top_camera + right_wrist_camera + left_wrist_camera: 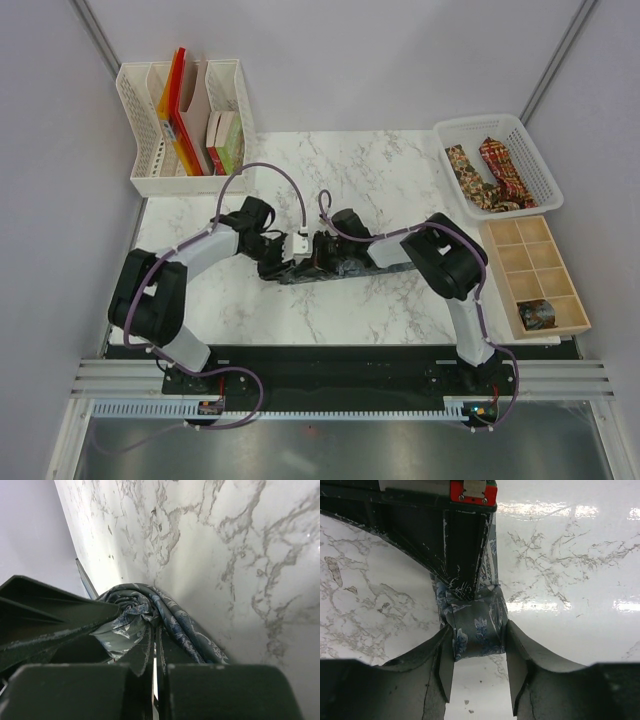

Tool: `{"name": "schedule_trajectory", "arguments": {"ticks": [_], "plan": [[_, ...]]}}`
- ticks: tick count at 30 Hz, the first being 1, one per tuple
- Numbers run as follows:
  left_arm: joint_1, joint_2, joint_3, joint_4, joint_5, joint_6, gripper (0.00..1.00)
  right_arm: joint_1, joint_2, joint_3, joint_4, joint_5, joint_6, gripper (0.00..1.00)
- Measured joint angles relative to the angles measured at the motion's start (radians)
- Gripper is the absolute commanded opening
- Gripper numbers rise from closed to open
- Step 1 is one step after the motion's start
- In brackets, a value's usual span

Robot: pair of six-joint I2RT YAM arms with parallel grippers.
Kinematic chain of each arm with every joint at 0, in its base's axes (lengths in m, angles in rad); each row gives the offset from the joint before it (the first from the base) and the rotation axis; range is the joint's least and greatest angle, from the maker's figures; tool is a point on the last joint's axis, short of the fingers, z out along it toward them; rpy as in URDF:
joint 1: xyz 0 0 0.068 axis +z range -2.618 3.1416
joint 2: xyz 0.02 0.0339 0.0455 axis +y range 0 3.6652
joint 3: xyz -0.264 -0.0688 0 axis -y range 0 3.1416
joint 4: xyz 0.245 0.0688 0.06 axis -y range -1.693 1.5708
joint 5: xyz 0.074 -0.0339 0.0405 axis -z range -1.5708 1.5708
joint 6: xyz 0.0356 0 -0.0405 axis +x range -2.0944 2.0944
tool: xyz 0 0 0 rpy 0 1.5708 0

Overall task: Roll the ties
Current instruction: Roll the tie at the center of the board.

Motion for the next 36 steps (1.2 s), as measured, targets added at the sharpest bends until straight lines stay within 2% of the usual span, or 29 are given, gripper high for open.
{"name": "schedule_trajectory", "arguments": {"ticks": [2,5,6,9,12,17,21,24,32,36], "plan": [[-0.015,0.006,0.02,-0.016,-0.018,-0.017,0.45,0.003,0.002,-0.001,0.009,0.005,0.013,0.0],[-0.044,0.04,0.061,-0.041,-0.052,-0.049,0.45,0.004,0.004,-0.001,0.013,0.008,0.024,0.07],[-0.052,0.053,0.075,-0.047,-0.061,-0.058,0.45,0.004,0.005,0.0,0.013,0.008,0.028,0.13],[-0.075,0.106,0.125,-0.076,-0.09,-0.092,0.45,0.003,0.005,0.0,0.012,0.008,0.034,0.21],[-0.08,0.139,0.159,-0.107,-0.106,-0.111,0.42,-0.002,0.004,0.0,0.011,0.0,0.036,0.25],[-0.08,0.164,0.173,-0.119,-0.114,-0.115,0.4,-0.017,-0.004,-0.001,-0.005,-0.026,0.034,0.31],[-0.085,0.182,0.182,-0.118,-0.114,-0.115,0.4,-0.039,-0.035,-0.019,-0.031,-0.042,0.03,0.44],[-0.087,0.187,0.188,-0.12,-0.114,-0.115,0.39,-0.054,-0.064,-0.031,-0.052,-0.047,0.026,0.49],[-0.087,0.199,0.201,-0.132,-0.112,-0.115,0.39,-0.063,-0.084,-0.036,-0.037,-0.074,0.026,0.47],[-0.088,0.203,0.208,-0.139,-0.111,-0.115,0.39,-0.051,-0.084,-0.036,-0.021,-0.08,0.035,0.39]]}}
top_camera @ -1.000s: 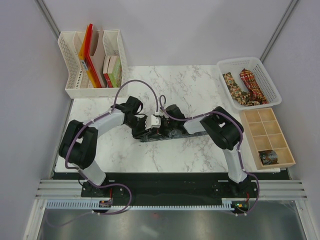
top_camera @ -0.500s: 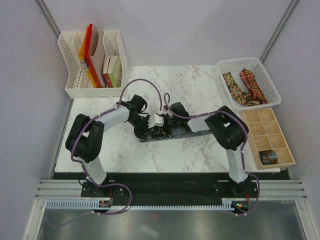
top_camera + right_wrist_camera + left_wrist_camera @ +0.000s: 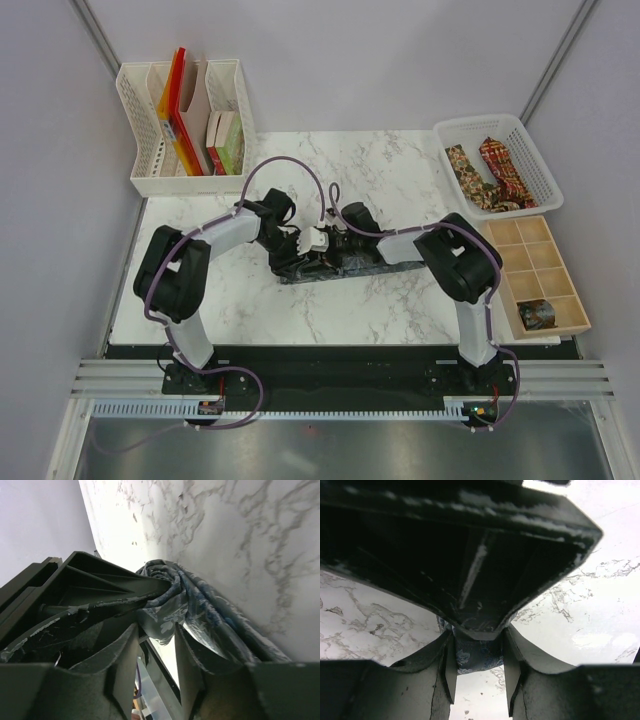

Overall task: Roll the ties
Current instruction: Roll the tie at the center of the board.

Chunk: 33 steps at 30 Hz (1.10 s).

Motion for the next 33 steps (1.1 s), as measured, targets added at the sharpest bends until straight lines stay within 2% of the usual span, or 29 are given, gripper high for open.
{"name": "schedule_trajectory", "arguments": {"ticks": [7,8,10,20,22,33], "plan": [[0.0,0.008,0.011,-0.012,0.0,0.0,0.41,0.018,0.011,0.0,0.015,-0.005,0.003,0.2],[0.0,0.008,0.011,-0.013,0.001,0.0,0.43,0.018,0.015,0.003,0.012,-0.005,-0.001,0.1],[0.0,0.009,0.013,-0.013,0.001,0.0,0.48,0.018,0.018,0.009,0.003,-0.005,-0.013,0.01],[0.003,-0.002,-0.013,0.012,0.019,0.007,0.86,-0.005,0.019,0.025,-0.085,0.001,-0.091,0.0],[0.01,-0.018,-0.024,0.013,0.032,0.011,0.99,-0.011,0.02,0.025,-0.106,0.002,-0.111,0.0],[0.133,-0.245,-0.11,0.071,0.116,0.014,1.0,-0.034,0.051,0.061,-0.198,-0.012,-0.204,0.0]]}}
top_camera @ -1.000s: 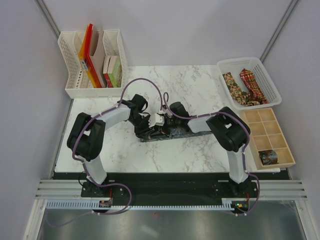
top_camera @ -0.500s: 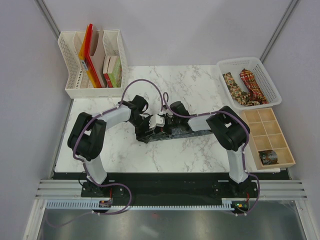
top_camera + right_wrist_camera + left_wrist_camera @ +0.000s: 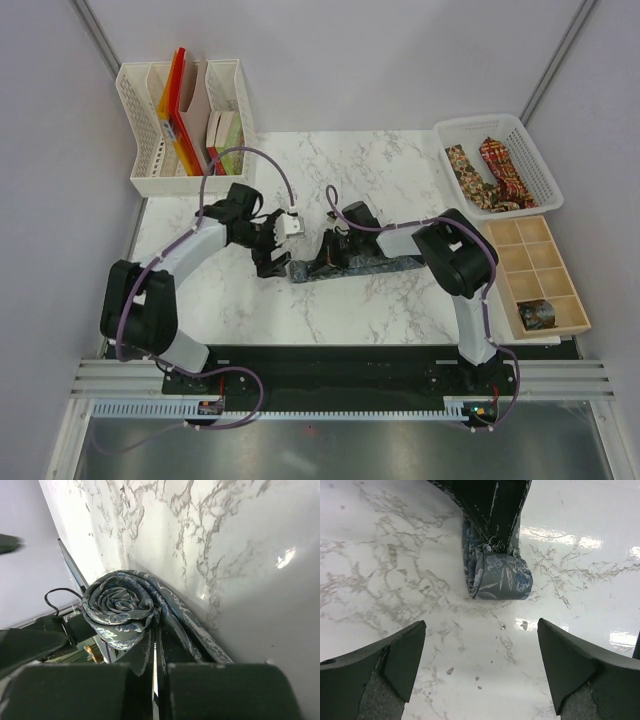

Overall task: Roll the ties
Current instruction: Roll the tie at the center of the board.

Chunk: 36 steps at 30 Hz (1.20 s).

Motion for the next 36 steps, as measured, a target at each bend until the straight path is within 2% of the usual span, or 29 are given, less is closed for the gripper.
{"name": "schedule_trajectory", "arguments": {"ticks": [7,16,24,32,36], "plan": [[0.092,-0.142,-0.034,0.018,0.104,-0.015,1.0,0.0,0.003,0.006,-0.007,-0.004,-0.01,0.0],[0.095,-0.124,-0.161,-0.032,0.129,0.211,1.0,0.062,0.033,0.022,0.068,0.02,0.066,0.0],[0.086,-0.082,-0.169,0.03,0.114,0.244,0.99,0.138,0.069,0.045,0.143,0.06,0.178,0.0],[0.067,-0.072,-0.226,0.074,0.057,0.243,0.86,0.144,0.081,0.047,0.159,0.068,0.263,0.0],[0.06,-0.066,-0.239,0.092,0.031,0.241,0.76,0.144,0.095,0.047,0.188,0.067,0.311,0.0]]}}
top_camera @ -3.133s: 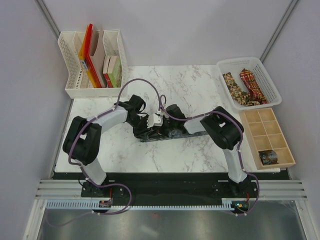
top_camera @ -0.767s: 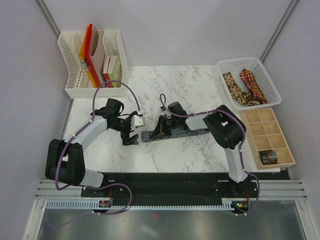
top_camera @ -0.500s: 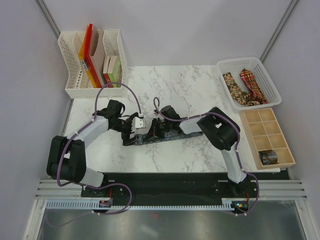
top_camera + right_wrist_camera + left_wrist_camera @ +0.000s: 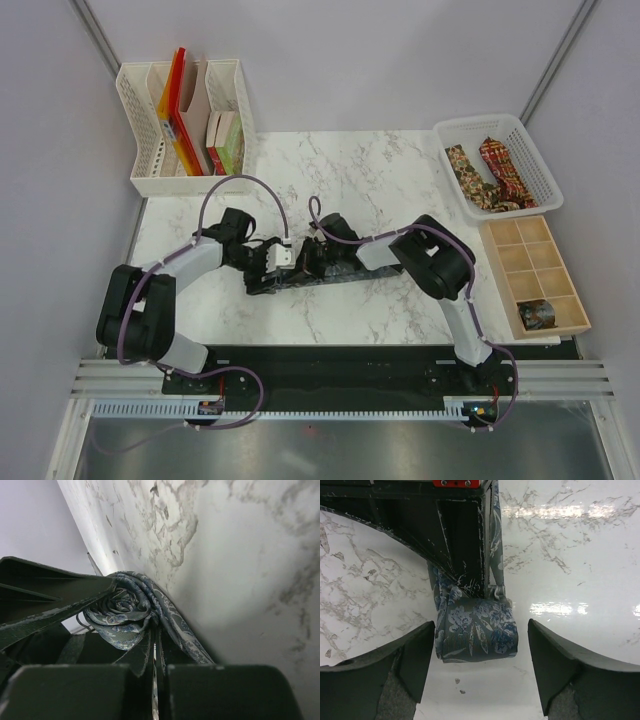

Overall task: Roll the ties
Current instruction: Roll the tie at the center of the board.

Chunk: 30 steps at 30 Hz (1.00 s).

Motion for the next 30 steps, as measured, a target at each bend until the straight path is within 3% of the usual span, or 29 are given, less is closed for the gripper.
{"name": "schedule_trajectory", "arguments": {"ticks": [5,12,30], "plan": [[-0.011,0.044,0.0,0.045,-0.026,-0.023,0.63,0.002,0.01,0.0,0.026,0.002,0.048,0.0],[-0.016,0.067,0.01,0.053,-0.048,-0.027,0.31,0.003,0.013,0.024,0.005,0.002,0.045,0.0],[-0.027,0.11,0.056,0.044,-0.055,-0.012,0.23,-0.023,-0.019,0.09,-0.17,0.024,-0.091,0.0]]}}
